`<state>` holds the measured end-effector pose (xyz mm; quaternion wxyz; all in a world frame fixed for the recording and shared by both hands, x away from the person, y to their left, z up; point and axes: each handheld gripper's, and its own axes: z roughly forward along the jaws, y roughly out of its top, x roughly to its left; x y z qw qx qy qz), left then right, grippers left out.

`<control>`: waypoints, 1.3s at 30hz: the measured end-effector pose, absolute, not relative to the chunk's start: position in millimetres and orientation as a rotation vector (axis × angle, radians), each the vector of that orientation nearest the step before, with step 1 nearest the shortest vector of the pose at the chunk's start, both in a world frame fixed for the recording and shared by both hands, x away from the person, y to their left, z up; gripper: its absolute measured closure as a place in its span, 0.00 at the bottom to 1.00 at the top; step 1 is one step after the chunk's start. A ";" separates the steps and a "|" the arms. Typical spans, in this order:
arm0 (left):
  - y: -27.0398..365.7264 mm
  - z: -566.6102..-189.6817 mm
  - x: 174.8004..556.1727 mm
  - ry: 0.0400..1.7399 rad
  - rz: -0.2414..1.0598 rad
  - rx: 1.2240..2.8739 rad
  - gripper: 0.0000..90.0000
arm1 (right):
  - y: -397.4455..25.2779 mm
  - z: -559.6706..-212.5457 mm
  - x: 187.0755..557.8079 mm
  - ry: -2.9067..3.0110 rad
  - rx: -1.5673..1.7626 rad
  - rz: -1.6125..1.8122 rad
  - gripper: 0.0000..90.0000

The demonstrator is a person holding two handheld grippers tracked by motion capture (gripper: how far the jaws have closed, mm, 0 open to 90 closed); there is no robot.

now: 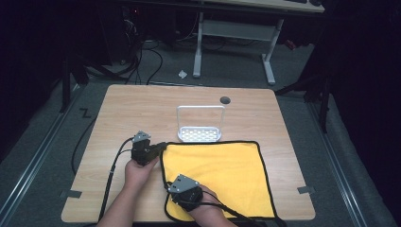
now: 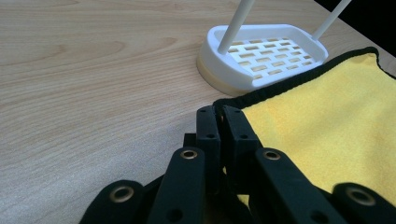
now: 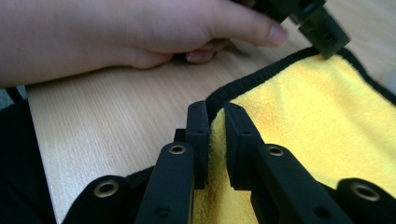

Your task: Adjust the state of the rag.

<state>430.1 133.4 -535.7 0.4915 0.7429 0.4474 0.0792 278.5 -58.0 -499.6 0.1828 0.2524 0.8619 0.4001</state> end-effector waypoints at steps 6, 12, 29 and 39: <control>136.9 -533.4 431.4 1.113 0.155 1.765 0.96 | -61.1 -492.9 276.9 2.402 0.708 1.161 0.91; 133.5 -529.4 430.6 1.132 0.107 1.674 0.96 | -63.9 -487.5 276.9 2.375 0.718 1.208 0.91; 197.3 -518.7 414.8 1.220 0.157 1.584 0.96 | -18.7 -477.7 273.8 2.400 0.659 1.302 0.91; 242.2 -500.4 399.6 1.252 0.233 1.560 0.96 | 27.6 -469.4 269.8 2.431 0.550 1.365 0.91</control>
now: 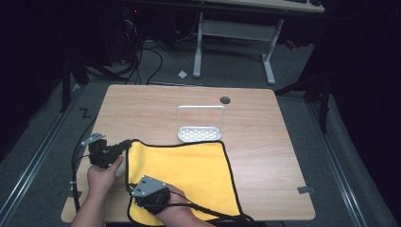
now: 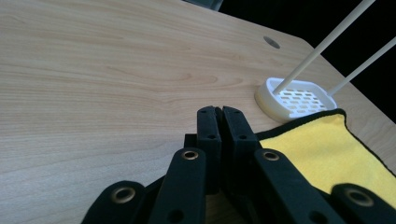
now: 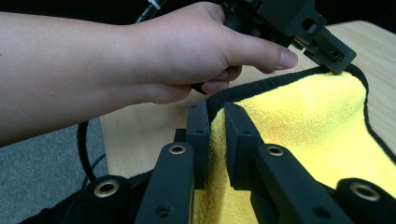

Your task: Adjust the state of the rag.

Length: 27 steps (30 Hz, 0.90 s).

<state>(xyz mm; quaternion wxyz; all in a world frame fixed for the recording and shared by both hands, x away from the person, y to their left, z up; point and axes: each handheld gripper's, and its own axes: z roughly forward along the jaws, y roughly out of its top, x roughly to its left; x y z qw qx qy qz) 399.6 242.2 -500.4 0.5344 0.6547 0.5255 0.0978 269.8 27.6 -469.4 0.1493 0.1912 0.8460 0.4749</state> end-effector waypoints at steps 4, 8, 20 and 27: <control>226.3 -501.2 402.4 1.232 0.229 1.560 0.96 | 17.4 -467.4 270.4 2.415 0.565 1.364 0.91; 203.5 -499.0 405.6 1.197 0.226 1.563 0.96 | -0.9 -465.3 269.5 2.391 0.597 1.358 0.91; 127.7 -481.9 411.9 1.127 0.262 1.599 0.96 | -83.0 -458.5 263.6 2.277 0.724 1.330 0.91; 90.1 -476.8 415.5 1.114 0.260 1.632 0.96 | -122.6 -463.7 260.6 2.249 0.782 1.283 0.91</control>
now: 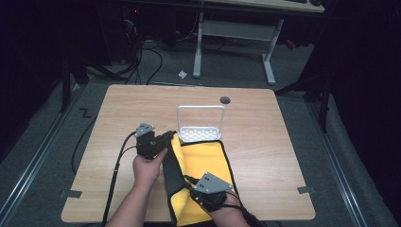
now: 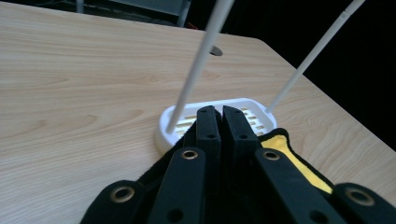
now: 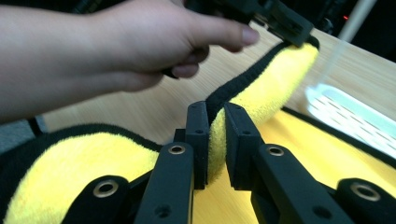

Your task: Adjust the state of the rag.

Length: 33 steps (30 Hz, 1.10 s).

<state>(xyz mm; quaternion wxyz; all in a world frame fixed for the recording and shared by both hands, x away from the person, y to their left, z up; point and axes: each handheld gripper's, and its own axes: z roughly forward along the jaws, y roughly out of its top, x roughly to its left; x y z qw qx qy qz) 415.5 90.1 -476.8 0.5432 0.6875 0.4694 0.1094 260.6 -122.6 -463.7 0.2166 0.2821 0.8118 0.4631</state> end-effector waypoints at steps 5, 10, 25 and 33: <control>63.6 -477.3 418.0 1.102 0.248 1.656 0.96 | -153.3 -470.7 261.0 2.243 0.849 1.249 0.91; 39.3 -478.0 419.1 1.083 0.229 1.690 0.95 | -176.8 -476.2 259.0 2.233 0.899 1.213 0.91; -13.2 -495.2 433.0 1.102 0.173 1.765 0.94 | -221.1 -498.3 255.9 2.263 1.015 1.085 0.88; -26.5 -500.2 434.8 1.084 0.148 1.762 0.85 | -242.5 -497.2 259.3 2.210 1.115 1.115 0.81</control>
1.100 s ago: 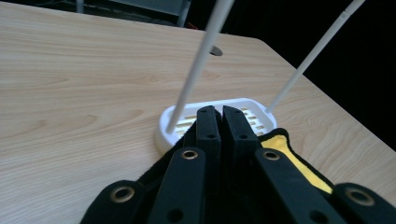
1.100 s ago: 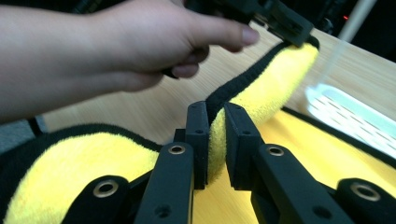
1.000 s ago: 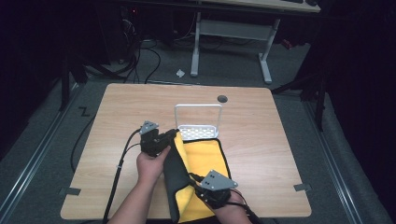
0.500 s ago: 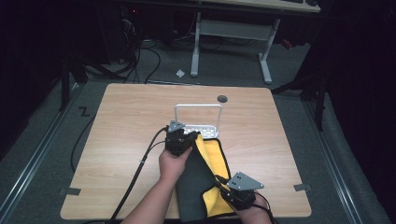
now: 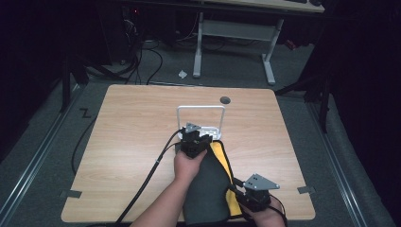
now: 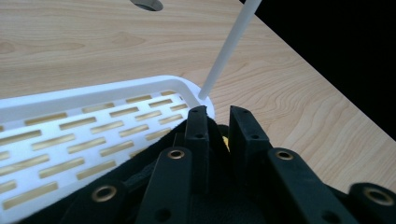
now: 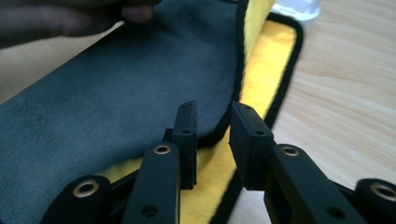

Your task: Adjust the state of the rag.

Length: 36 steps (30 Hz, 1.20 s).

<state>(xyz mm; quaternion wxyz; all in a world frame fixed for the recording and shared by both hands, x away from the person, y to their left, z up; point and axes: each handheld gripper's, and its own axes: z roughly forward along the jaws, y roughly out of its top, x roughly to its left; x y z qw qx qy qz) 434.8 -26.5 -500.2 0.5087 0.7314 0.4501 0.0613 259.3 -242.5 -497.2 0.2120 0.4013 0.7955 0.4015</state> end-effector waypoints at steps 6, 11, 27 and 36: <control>-28.9 -500.0 432.5 1.036 0.107 1.745 0.75 | -246.6 -496.5 260.9 2.192 1.124 1.122 0.81; -29.5 -496.9 430.4 1.010 0.081 1.720 0.64 | -243.1 -499.4 261.2 2.210 1.120 1.115 0.81; 12.0 -498.4 386.0 0.934 0.142 1.810 0.64 | -239.0 -505.3 264.0 2.238 1.111 1.096 0.80; 61.0 -514.3 351.1 0.918 0.162 1.887 0.65 | -238.6 -506.9 265.6 2.238 1.113 1.090 0.80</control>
